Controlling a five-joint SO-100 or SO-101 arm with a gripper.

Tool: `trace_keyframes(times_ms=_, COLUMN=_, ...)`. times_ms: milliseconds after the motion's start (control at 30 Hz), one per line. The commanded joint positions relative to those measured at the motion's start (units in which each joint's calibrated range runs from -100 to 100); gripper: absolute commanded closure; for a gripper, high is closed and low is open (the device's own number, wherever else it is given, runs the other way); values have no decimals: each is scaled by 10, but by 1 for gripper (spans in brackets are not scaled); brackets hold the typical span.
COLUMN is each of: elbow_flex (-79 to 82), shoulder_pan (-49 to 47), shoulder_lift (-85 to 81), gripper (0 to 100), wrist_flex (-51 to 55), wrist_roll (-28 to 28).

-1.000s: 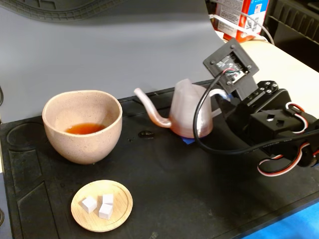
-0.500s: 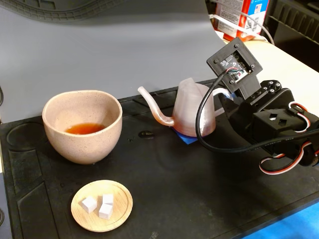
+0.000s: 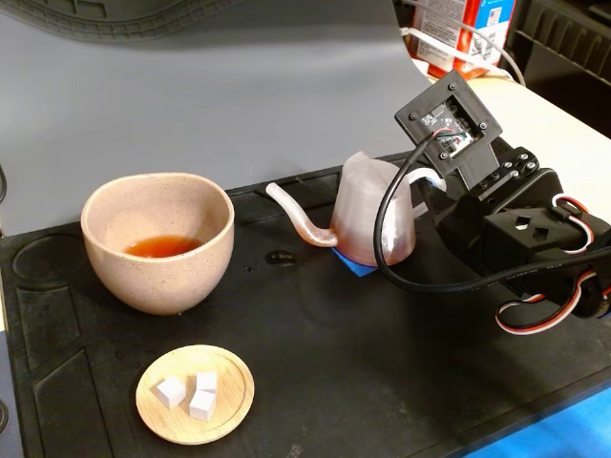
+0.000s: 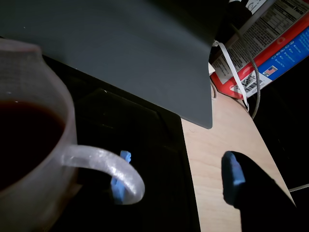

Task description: Pick up a kettle and pour liquid into a cup.

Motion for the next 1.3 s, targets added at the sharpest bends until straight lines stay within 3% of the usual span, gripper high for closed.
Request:
trace_keyframes(times_ms=0, elbow_flex=-12, shoulder_pan=-1, shoulder_lift=-4, gripper=76, wrist_flex=-7, wrist_roll=0)
trace_keyframes(times_ms=1000, elbow_flex=74, shoulder_pan=-11, shoulder_lift=-14, gripper=76, wrist_flex=-64, wrist_roll=-1)
trace_keyframes(times_ms=1267, elbow_flex=178, shoulder_pan=-6, shoulder_lift=-137, gripper=76, wrist_flex=-55, wrist_roll=-4)
